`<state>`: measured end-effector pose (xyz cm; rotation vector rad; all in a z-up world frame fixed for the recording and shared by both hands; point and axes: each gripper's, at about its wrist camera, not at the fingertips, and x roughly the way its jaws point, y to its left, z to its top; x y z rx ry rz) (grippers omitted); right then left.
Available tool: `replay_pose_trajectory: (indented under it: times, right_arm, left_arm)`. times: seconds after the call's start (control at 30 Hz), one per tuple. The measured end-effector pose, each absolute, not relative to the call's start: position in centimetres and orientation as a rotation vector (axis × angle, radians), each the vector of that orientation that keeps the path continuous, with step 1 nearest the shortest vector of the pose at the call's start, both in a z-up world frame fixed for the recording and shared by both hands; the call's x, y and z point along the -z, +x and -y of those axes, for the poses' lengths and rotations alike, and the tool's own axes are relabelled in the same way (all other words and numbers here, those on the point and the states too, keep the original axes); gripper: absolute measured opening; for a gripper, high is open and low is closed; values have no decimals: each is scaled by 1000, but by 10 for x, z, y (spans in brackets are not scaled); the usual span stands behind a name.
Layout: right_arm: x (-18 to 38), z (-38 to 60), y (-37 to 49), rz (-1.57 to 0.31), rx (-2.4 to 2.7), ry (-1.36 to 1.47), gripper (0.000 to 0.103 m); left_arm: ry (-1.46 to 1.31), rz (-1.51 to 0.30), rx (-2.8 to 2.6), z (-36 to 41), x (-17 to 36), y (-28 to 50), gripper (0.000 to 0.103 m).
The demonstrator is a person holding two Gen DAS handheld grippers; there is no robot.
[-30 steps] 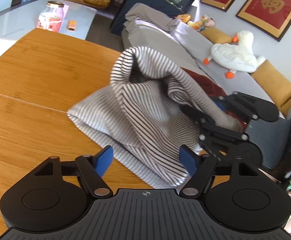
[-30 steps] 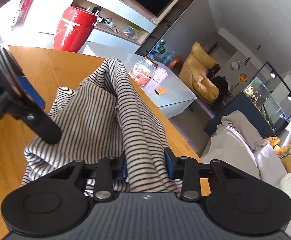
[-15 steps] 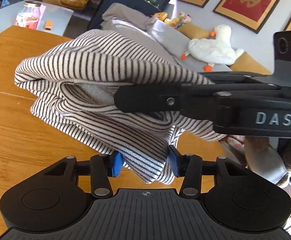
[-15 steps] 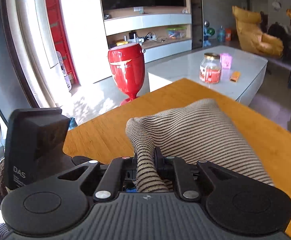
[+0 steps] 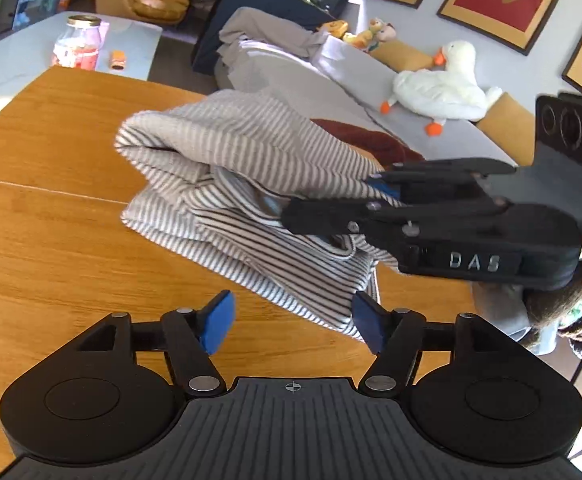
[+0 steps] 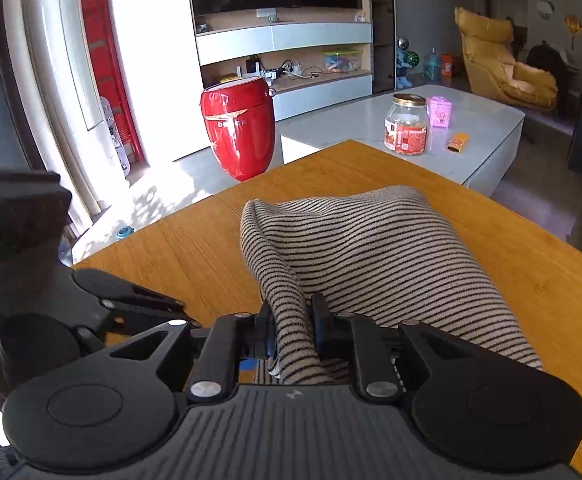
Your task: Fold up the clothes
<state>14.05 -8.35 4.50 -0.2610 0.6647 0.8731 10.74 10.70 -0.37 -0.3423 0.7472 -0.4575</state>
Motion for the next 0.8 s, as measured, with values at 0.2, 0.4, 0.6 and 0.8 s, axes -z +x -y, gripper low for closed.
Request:
replay_pose_trajectory:
  times: [0.2, 0.4, 0.6, 0.8]
  right_arm:
    - [-27, 64, 97, -475, -835, -527, 30]
    - [8, 40, 51, -296, -755, -823, 49]
    - [-8, 49, 50, -354, -798, -761, 64]
    - [-50, 95, 69, -506, -848, -410, 103]
  left_arm:
    - [-441, -616, 350, -155, -36, 103, 71]
    - [-477, -510, 465, -134, -69, 136, 74]
    - [-417, -667, 406, -99, -23, 182, 71]
    - [-414, -659, 399, -108, -13, 178, 71]
